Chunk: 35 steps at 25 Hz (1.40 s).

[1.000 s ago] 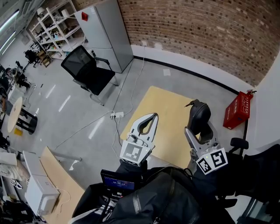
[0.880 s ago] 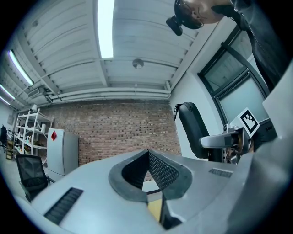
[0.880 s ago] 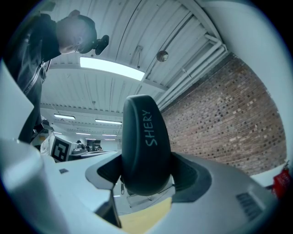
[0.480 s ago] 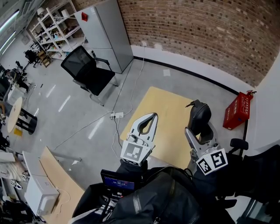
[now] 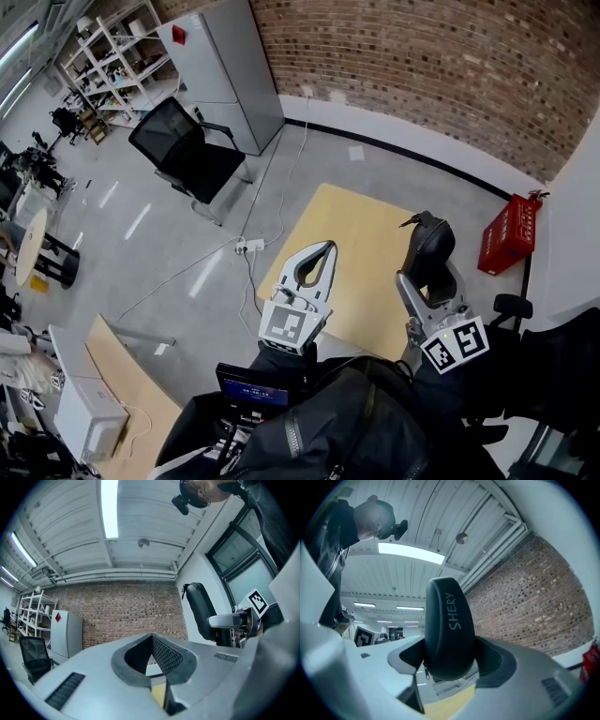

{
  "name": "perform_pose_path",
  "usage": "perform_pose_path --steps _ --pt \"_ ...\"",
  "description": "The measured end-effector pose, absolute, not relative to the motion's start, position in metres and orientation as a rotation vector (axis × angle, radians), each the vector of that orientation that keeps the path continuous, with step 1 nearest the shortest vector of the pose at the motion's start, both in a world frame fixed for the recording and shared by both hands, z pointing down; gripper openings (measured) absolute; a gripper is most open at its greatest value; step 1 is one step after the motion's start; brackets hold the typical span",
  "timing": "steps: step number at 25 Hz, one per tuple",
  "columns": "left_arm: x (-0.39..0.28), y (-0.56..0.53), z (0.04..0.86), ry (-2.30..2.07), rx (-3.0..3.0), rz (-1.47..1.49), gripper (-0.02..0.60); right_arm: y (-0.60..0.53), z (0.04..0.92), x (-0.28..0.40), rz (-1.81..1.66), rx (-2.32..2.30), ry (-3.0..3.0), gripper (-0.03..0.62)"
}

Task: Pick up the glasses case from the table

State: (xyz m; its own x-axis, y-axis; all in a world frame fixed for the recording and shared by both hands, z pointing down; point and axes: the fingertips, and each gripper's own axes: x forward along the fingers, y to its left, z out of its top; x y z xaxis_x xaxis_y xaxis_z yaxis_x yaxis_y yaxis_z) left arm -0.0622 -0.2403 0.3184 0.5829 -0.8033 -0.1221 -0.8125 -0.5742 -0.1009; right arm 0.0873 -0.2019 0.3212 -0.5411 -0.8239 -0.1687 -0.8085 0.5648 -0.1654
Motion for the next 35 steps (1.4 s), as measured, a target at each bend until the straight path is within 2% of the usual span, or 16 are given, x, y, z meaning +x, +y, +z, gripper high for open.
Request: perform_pose_path --steps 35 --pt "-0.07 -0.2425 0.3207 1.381 -2.667 0.096 -0.002 -0.199 0.3191 0.0827 -0.126 -1.343 2.544 0.333"
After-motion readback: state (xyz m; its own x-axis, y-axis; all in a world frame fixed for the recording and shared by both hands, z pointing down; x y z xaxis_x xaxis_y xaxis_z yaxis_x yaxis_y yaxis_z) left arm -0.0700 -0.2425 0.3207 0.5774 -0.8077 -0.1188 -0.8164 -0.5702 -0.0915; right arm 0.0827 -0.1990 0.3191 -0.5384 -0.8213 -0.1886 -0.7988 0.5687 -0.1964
